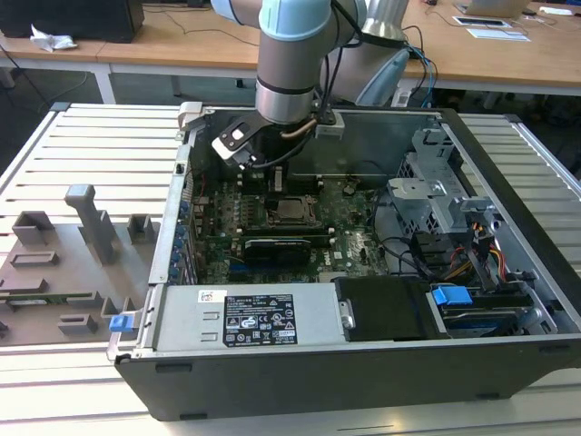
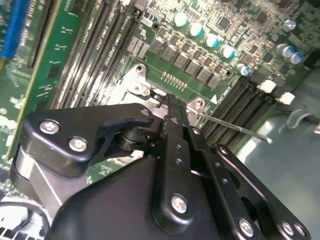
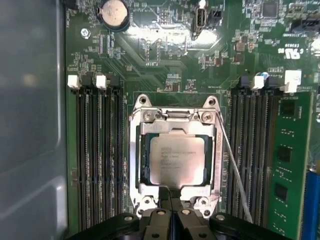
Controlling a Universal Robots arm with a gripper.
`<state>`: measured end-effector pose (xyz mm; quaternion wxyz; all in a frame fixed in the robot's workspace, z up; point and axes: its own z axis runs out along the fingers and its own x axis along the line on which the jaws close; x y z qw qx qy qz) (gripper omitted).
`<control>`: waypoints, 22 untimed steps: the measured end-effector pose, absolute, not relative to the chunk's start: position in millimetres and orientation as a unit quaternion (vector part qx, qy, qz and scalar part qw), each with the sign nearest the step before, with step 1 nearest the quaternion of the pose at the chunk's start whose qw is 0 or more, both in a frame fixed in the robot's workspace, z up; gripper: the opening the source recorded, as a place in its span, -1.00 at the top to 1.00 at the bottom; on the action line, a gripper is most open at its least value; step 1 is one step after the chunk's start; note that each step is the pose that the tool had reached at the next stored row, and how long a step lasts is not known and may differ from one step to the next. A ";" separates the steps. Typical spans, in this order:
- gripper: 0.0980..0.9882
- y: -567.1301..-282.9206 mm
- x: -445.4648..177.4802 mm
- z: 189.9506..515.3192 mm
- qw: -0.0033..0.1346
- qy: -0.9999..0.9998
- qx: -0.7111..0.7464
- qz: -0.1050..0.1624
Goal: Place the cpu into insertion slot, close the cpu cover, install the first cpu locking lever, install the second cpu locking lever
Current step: 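Close the cpu cover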
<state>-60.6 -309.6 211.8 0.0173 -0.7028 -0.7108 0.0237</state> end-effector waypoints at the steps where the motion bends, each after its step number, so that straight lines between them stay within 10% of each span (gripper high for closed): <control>1: 0.98 -309.6 -60.6 213.4 0.017 -0.711 -0.703 0.024; 22: 0.98 -323.6 -16.9 261.5 0.031 -0.710 -0.702 0.035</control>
